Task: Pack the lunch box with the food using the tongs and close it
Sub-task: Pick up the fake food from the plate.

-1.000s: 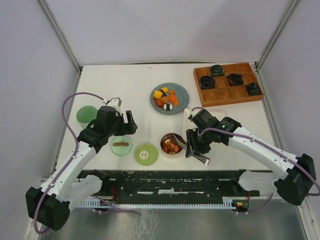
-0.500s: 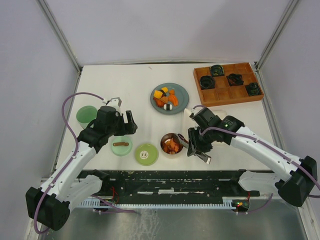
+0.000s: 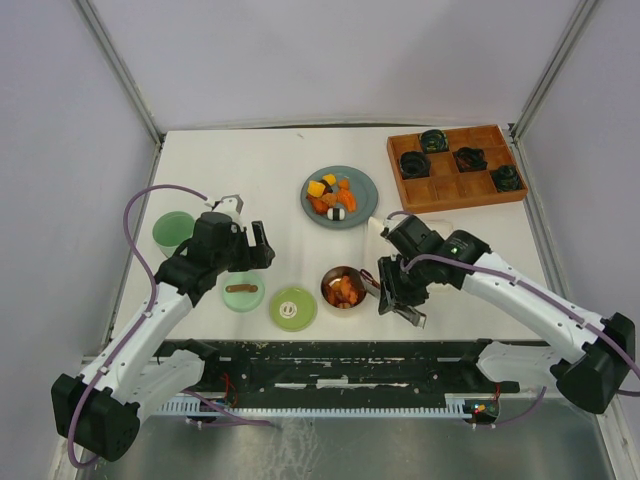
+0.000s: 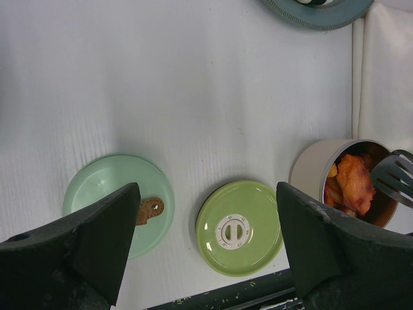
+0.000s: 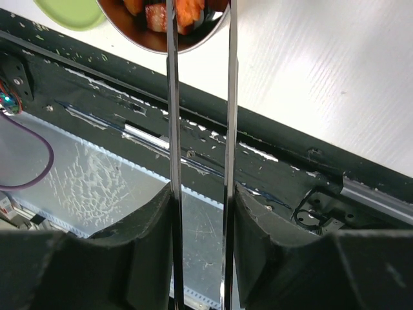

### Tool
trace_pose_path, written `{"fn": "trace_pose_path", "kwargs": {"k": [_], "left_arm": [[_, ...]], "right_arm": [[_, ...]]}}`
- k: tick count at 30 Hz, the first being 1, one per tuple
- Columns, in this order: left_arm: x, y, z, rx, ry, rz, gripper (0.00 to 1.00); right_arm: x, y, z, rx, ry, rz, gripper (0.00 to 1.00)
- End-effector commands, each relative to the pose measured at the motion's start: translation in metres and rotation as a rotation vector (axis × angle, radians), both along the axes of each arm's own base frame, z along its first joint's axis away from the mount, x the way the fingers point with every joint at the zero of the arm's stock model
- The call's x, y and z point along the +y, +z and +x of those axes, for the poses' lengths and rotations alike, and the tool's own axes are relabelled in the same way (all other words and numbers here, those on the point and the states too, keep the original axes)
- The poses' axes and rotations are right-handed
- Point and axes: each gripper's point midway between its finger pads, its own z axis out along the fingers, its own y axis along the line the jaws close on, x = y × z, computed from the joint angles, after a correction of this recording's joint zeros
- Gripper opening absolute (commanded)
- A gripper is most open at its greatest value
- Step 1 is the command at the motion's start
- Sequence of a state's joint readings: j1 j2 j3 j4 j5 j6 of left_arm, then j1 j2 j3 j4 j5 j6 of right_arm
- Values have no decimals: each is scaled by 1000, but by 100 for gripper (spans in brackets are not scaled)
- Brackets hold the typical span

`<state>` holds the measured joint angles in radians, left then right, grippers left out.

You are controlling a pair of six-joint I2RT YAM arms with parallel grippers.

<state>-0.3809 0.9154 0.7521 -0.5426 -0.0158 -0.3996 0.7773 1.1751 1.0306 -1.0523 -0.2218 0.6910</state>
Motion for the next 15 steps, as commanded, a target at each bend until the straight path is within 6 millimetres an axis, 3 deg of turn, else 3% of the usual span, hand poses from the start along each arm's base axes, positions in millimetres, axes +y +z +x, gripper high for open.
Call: {"fn": "trace_pose_path", "kwargs": {"k": [1,7,15], "left_arm": [[-5,13,8,-50,2,-39,92],[-5,13,8,-48,3,-39,92],[-5,12,8,-45,-1,-39,92]], "right_arm": [[6,38,19,-142,-4,63,44],[7,61,37,-240,-21,65,44],[-10,71,100,-416,-114,-140,45]]}}
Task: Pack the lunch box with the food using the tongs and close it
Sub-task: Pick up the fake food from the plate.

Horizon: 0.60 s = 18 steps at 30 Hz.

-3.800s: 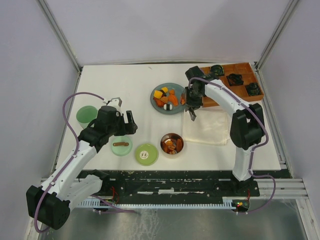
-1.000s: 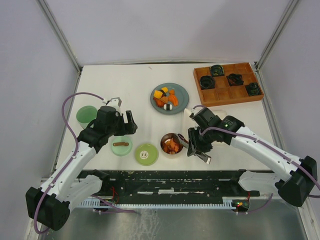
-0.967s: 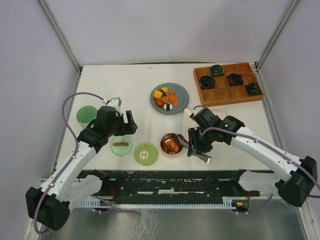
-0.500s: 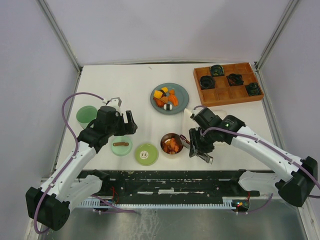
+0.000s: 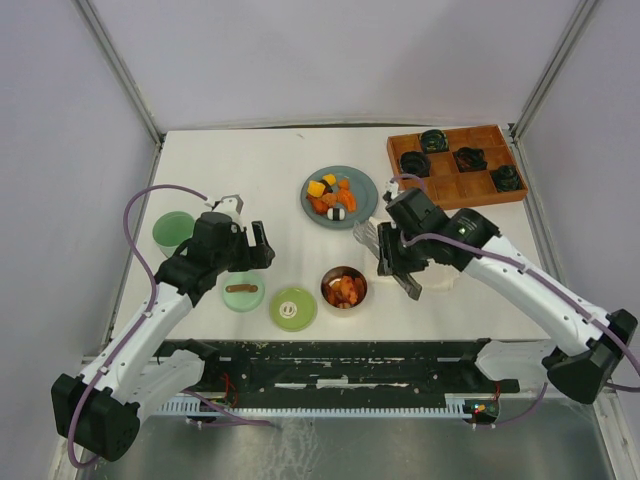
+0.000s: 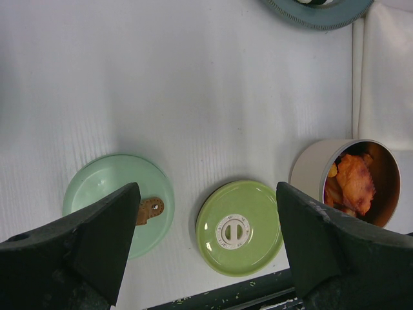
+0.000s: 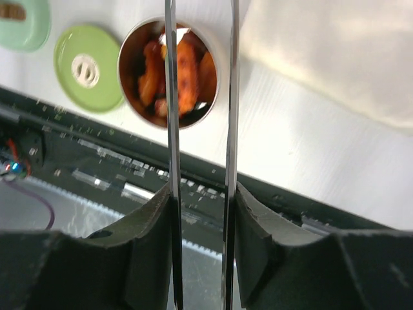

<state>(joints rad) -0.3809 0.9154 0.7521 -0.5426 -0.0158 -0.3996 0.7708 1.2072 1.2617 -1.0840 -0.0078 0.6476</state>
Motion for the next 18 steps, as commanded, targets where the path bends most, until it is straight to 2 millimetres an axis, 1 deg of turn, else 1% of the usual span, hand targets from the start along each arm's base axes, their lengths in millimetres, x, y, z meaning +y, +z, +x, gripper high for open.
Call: {"fn": "trace_pose_path", "kwargs": {"k": [1,3,5,9,13,18], "left_arm": [[-5,12,8,-44,0,-38,92],[-5,12,8,-44,2,-38,92],[-4,12,8,-43,5,-35,92],[-3,12,8,-48,8,-33,92],[-5,11,8,-41,3,-35,92],[-3,10,8,-40,10,-31,92]], "right_arm": [[-12,16,51,-157,-75,-137,45],[-18,18,68,-183,-93,-197,45],[-21,19,82,-182,-104,-214,45],[-13,17,110,-160,-107,-126,45],[-12,9,131,-121,-98,-125,46],[-7,1,148,-108,-72,-159,46]]}}
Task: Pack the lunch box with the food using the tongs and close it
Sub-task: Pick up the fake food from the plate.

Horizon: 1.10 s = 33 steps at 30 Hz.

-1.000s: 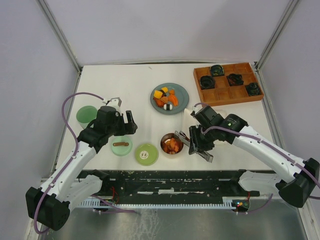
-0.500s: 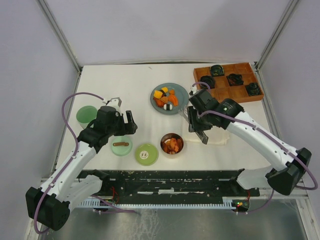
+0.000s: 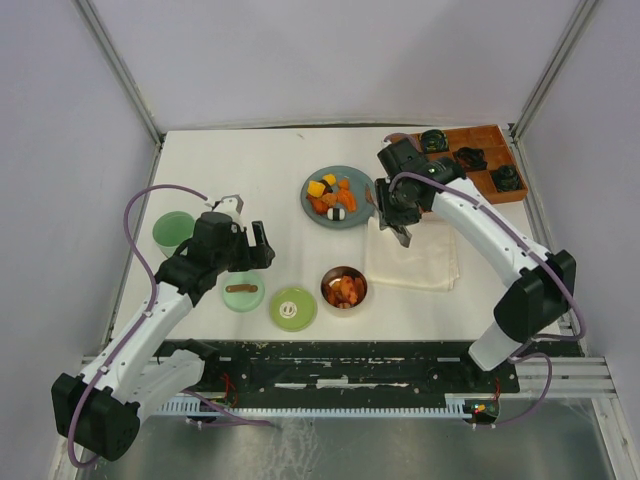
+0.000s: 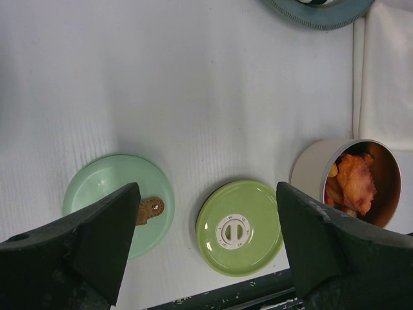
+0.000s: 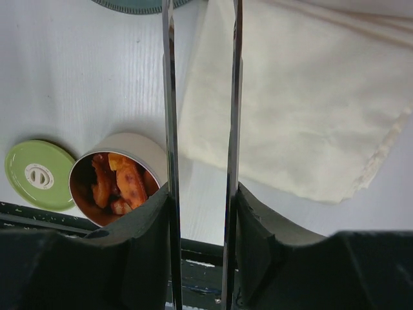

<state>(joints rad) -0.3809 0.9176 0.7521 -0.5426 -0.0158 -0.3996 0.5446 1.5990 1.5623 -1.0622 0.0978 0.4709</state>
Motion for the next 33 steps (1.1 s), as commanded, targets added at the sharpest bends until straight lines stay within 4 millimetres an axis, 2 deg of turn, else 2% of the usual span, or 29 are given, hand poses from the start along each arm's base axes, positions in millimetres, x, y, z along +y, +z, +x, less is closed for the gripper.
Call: {"fn": "trace_pose_path", "kwargs": {"k": [1,11,17,26,33], "left_arm": [[-4,11,8,-41,8,-32,92],[-1,11,8,-45,18,-25,92],[-1,12,9,-47,20,-23,92],[-1,12,9,-46,21,-23,92],[0,11,9,-44,22,-21,92]], "right_arm": [[15,13,22,-56,58,18,46],[40,-3,67,-32,109,-16,47],[48,-13,85,-10,121,-49,48],[51,-41,100,38,139,-115,48],[56,-47,111,24,142,-120,49]]}}
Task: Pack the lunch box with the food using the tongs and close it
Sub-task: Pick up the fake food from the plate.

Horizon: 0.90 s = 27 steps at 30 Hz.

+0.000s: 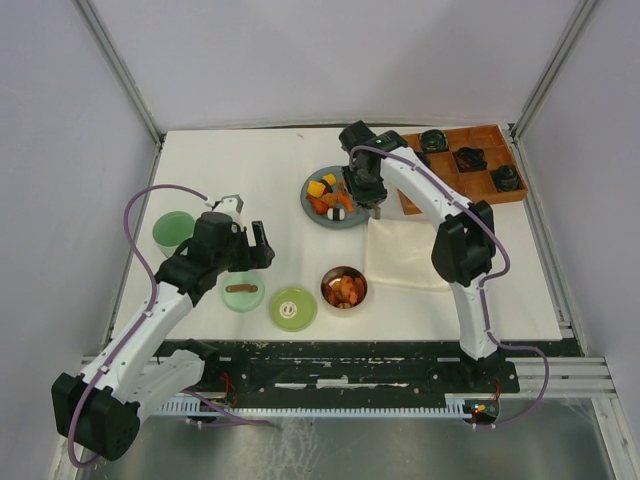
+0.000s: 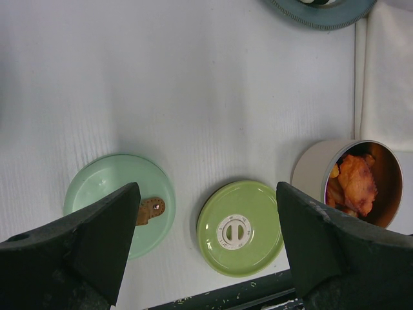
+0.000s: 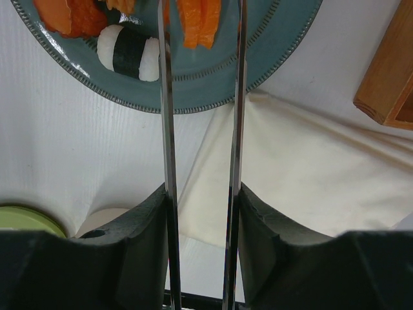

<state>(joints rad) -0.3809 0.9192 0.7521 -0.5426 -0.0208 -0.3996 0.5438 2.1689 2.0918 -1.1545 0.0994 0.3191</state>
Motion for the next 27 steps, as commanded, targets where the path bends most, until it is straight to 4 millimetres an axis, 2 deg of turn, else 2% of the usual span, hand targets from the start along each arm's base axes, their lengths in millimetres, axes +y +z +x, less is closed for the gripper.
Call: {"fn": "trace_pose_path", "kwargs": {"k": [1,16,23,27], "left_arm": [[-1,12,8,-46,18,-25,92],[-2,14,8,-54,17,-30,92],[-1,14,8,-52,19,-29,92],[-2,14,8,-52,15,-32,92]], "right_arm": [[6,16,17,-71,8,14,49],[12,-6,44,-90,-15,-24,49],[12,-14,45,-75,-18,-41,45],[13,-13,40,-59,-23,-23,43]]}}
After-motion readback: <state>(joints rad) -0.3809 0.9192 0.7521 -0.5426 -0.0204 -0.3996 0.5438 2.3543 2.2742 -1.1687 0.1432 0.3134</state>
